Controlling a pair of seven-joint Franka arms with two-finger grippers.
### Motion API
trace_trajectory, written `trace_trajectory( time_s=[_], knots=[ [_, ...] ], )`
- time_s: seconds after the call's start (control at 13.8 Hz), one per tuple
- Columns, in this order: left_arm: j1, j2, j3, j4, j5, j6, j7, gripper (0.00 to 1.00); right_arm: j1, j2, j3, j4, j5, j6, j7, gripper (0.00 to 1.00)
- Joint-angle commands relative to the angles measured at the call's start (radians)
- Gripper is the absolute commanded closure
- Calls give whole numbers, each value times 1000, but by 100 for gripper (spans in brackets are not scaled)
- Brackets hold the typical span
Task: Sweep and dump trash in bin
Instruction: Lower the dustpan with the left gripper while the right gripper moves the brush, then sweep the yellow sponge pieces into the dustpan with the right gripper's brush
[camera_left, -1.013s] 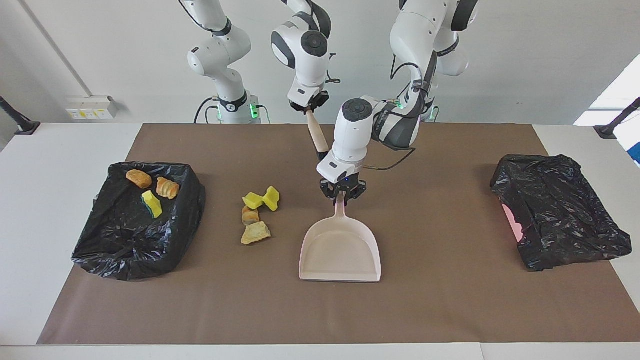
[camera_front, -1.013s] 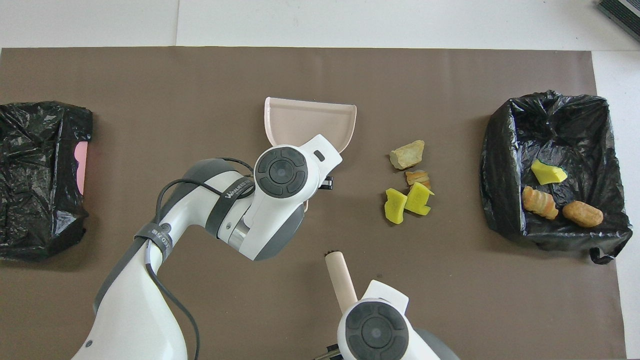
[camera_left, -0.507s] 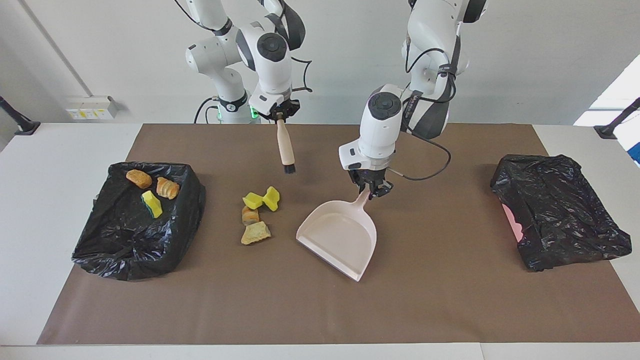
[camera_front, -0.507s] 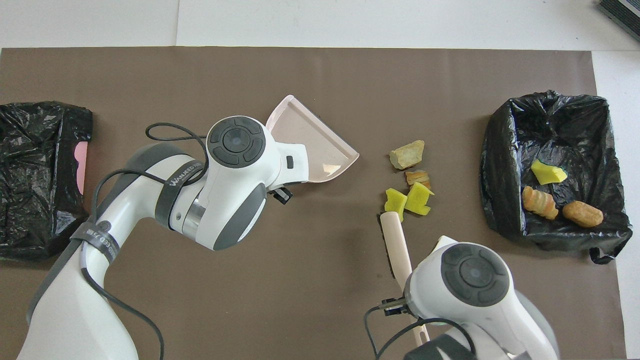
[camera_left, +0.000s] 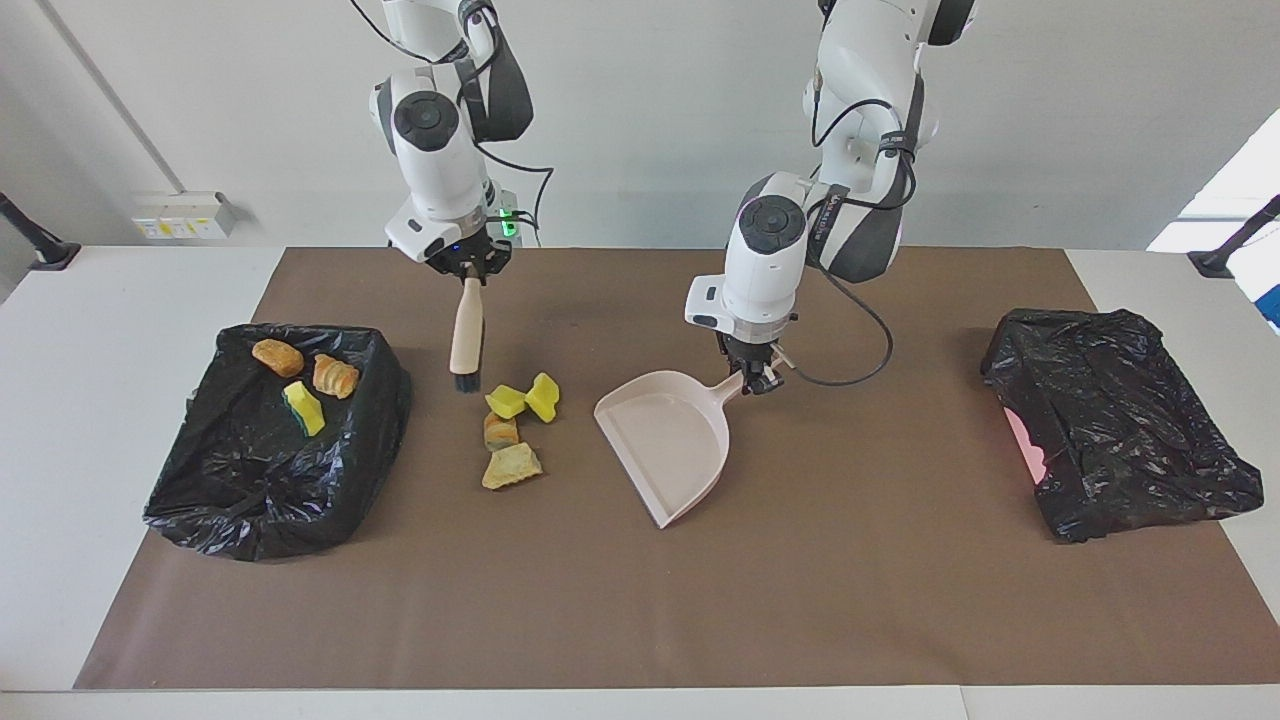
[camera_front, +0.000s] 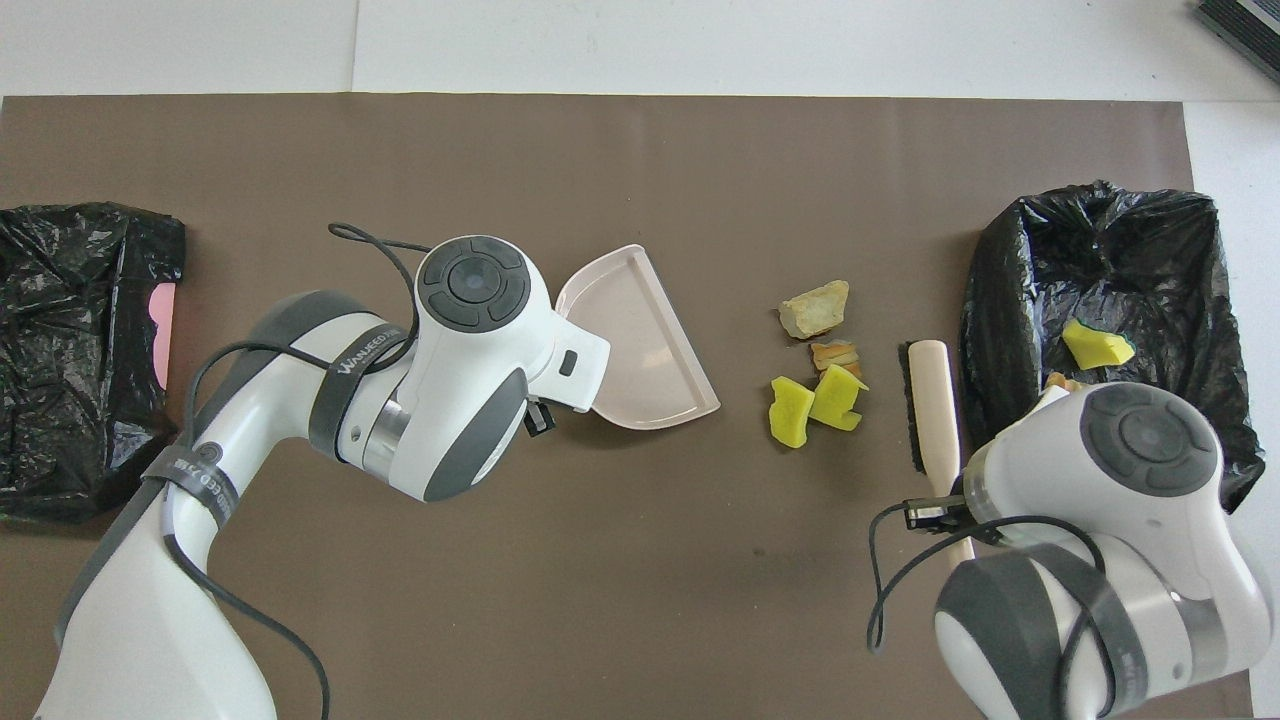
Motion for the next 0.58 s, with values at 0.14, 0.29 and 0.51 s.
trace_trajectory(
  time_s=[0.14,0.29,0.51],
  knots=[
    [-13,-100,-4,-168,11,98,93,100,-40,156,18,6,-36,134,10,100],
    [-28,-112,-4,-193,13,100,93,100,22,196,22,8,-25,152,42,100],
    [-39,-129,-4,-225,11,101,90,100,72,191,23,5,33,135,40,100]
  ],
)
